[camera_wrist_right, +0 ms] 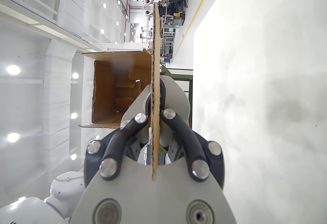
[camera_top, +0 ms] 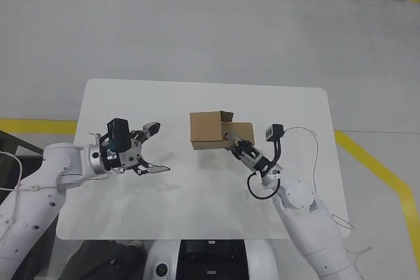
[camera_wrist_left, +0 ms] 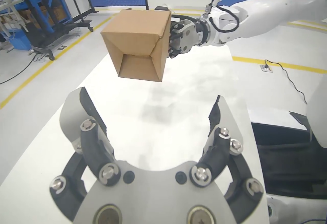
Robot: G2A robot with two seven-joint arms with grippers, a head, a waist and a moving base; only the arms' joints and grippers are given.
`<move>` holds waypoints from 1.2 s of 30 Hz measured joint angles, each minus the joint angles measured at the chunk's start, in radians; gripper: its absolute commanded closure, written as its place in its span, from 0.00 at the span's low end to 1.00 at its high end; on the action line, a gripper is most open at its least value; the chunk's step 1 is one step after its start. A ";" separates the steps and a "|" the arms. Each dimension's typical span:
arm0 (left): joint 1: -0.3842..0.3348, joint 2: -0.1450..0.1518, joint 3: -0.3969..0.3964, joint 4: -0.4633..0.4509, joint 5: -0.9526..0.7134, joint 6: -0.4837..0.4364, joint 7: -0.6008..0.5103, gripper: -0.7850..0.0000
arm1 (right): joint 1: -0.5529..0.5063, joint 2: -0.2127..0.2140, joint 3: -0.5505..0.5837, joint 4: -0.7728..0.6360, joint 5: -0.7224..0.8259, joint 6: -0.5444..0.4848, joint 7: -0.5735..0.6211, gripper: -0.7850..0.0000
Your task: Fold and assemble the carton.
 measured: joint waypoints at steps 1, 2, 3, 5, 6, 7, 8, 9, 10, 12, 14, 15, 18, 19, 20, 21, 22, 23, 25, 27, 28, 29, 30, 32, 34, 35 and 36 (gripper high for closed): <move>-0.007 -0.002 0.006 0.007 -0.014 0.003 -0.008 0.00 | 0.001 -0.001 -0.004 0.001 0.003 -0.001 0.000 1.00; -0.020 -0.006 0.017 0.016 -0.028 0.005 -0.022 0.00 | 0.002 -0.002 -0.010 0.003 0.007 -0.003 0.001 1.00; -0.030 -0.009 0.028 0.022 -0.035 0.005 -0.034 0.00 | 0.003 -0.002 -0.016 0.004 0.006 -0.003 0.002 1.00; -0.055 -0.016 0.055 0.036 -0.046 -0.001 -0.057 0.00 | 0.005 -0.004 -0.031 0.005 -0.001 -0.003 0.007 1.00; -0.067 -0.019 0.068 0.043 -0.049 -0.006 -0.067 0.00 | 0.005 -0.005 -0.037 0.006 -0.002 -0.003 0.007 1.00; -0.079 -0.023 0.082 0.049 -0.052 -0.012 -0.076 0.00 | 0.006 -0.005 -0.042 0.007 -0.003 -0.003 0.007 1.00; -0.094 -0.027 0.099 0.058 -0.055 -0.023 -0.086 0.00 | 0.007 -0.006 -0.047 0.008 0.000 -0.003 0.009 1.00; -0.106 -0.031 0.112 0.064 -0.056 -0.032 -0.092 0.00 | 0.009 -0.006 -0.048 0.010 0.003 -0.004 0.010 1.00; -0.117 -0.034 0.123 0.069 -0.055 -0.038 -0.097 0.00 | 0.010 -0.006 -0.049 0.012 0.005 -0.005 0.011 1.00; -0.139 -0.041 0.146 0.082 -0.049 -0.048 -0.101 0.00 | 0.014 -0.006 -0.052 0.016 0.005 -0.005 0.014 1.00; -0.157 -0.048 0.160 0.093 -0.040 -0.052 -0.093 0.00 | 0.018 -0.007 -0.056 0.019 0.008 -0.002 0.020 1.00; -0.164 -0.051 0.165 0.098 -0.035 -0.052 -0.087 0.00 | 0.019 -0.007 -0.058 0.019 0.011 0.000 0.025 1.00; -0.182 -0.060 0.182 0.118 -0.020 -0.054 -0.070 0.00 | 0.022 -0.007 -0.065 0.021 0.023 0.007 0.048 1.00; -0.187 -0.063 0.187 0.124 -0.017 -0.057 -0.067 0.00 | 0.022 -0.006 -0.066 0.021 0.023 0.011 0.053 1.00; -0.193 -0.066 0.194 0.132 -0.012 -0.061 -0.067 0.00 | 0.022 -0.006 -0.067 0.021 0.025 0.013 0.058 1.00; -0.197 -0.068 0.200 0.137 -0.011 -0.064 -0.067 0.00 | 0.021 -0.005 -0.068 0.020 0.027 0.015 0.061 1.00; -0.201 -0.071 0.206 0.141 -0.011 -0.069 -0.067 0.00 | 0.021 -0.005 -0.068 0.020 0.030 0.015 0.062 1.00; -0.206 -0.074 0.213 0.147 -0.012 -0.074 -0.068 0.00 | 0.019 -0.005 -0.068 0.018 0.034 0.013 0.064 1.00; -0.213 -0.078 0.221 0.154 -0.016 -0.076 -0.070 0.00 | 0.018 -0.005 -0.070 0.016 0.042 0.010 0.068 1.00; -0.219 -0.083 0.229 0.159 -0.019 -0.076 -0.071 0.00 | 0.017 -0.005 -0.074 0.016 0.050 0.009 0.078 1.00; -0.222 -0.084 0.232 0.160 -0.019 -0.076 -0.069 0.00 | 0.017 -0.005 -0.075 0.017 0.053 0.009 0.081 1.00; -0.224 -0.086 0.236 0.161 -0.018 -0.076 -0.065 0.00 | 0.017 -0.005 -0.078 0.018 0.056 0.011 0.085 1.00; -0.225 -0.088 0.238 0.162 -0.015 -0.076 -0.061 0.00 | 0.017 -0.005 -0.079 0.018 0.059 0.012 0.088 1.00; -0.227 -0.090 0.243 0.166 -0.010 -0.076 -0.053 0.00 | 0.018 -0.004 -0.080 0.019 0.066 0.015 0.094 1.00; -0.228 -0.092 0.247 0.170 -0.007 -0.076 -0.048 0.00 | 0.017 -0.004 -0.081 0.020 0.069 0.015 0.096 1.00; -0.230 -0.094 0.250 0.174 -0.005 -0.076 -0.046 0.00 | 0.017 -0.004 -0.081 0.020 0.070 0.015 0.096 1.00; -0.231 -0.095 0.252 0.176 -0.004 -0.076 -0.044 0.00 | 0.016 -0.004 -0.082 0.019 0.072 0.015 0.095 1.00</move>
